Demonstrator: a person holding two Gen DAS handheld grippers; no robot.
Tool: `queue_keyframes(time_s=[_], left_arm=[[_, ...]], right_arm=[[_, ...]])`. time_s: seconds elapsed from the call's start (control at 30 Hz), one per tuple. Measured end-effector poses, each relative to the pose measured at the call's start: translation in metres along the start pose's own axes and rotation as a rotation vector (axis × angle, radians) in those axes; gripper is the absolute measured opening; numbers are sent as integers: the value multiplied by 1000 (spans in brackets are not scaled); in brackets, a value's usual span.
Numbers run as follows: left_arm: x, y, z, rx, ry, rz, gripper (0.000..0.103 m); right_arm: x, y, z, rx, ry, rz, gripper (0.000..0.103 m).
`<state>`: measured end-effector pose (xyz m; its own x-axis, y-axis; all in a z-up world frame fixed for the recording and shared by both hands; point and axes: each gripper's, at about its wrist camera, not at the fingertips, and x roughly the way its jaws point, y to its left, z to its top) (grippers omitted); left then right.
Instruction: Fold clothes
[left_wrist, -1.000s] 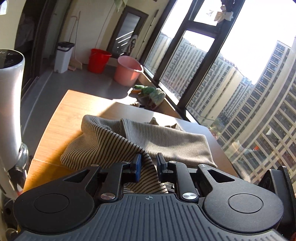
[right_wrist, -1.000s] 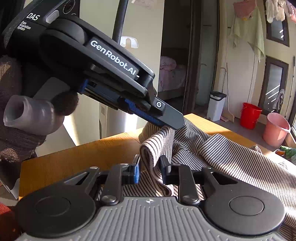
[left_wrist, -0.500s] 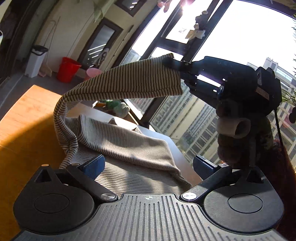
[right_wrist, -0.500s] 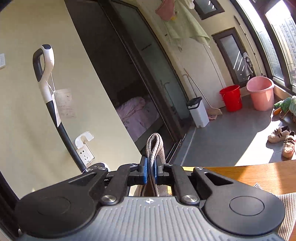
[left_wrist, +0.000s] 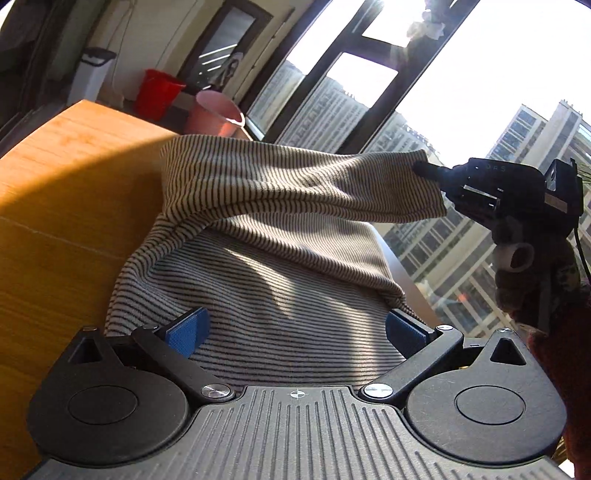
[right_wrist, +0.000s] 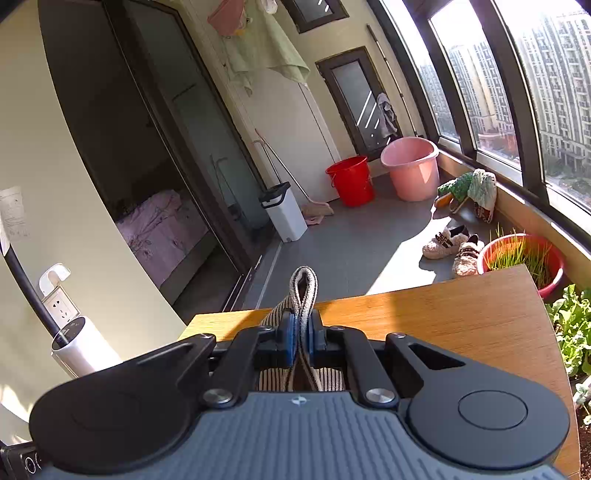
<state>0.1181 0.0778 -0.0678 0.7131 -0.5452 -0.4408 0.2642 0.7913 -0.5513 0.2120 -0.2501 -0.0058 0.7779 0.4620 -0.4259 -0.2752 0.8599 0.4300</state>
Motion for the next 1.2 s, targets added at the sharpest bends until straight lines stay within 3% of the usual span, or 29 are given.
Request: queue_keyframes(time_s=[0.23, 0.43, 0.5, 0.63, 0.73, 0.8, 0.9, 0.97, 1.03, 1.07, 1.2], left_arm=[[1, 2, 3, 2, -2, 2, 103], [2, 4, 4, -4, -4, -2, 103], [3, 4, 4, 0, -3, 2, 103], [5, -5, 2, 58, 22, 40, 103], [10, -15, 3, 115, 62, 76, 103], [15, -22, 10, 119, 104, 79, 103], [17, -27, 36, 56, 111, -71, 103], [22, -36, 56, 93, 74, -89, 103], [36, -44, 69, 172, 45, -53, 103], [47, -45, 73, 203, 45, -21, 103], [97, -32, 75, 262, 107, 131, 103]], right_arm=[[13, -48, -37, 94, 67, -84, 7], [21, -55, -61, 10, 98, -180, 13], [21, -50, -62, -19, 95, -210, 20], [11, -23, -58, -146, 22, -307, 23], [-1, 0, -55, -185, -48, -234, 31], [0, 5, -58, -142, -36, -131, 56], [17, 1, -72, -70, 19, -78, 64], [29, -8, -87, -36, 43, -103, 67], [27, -9, -92, -29, 20, -89, 70], [27, -9, -91, -27, 19, -79, 76], [29, -10, -91, -32, 27, -69, 80]])
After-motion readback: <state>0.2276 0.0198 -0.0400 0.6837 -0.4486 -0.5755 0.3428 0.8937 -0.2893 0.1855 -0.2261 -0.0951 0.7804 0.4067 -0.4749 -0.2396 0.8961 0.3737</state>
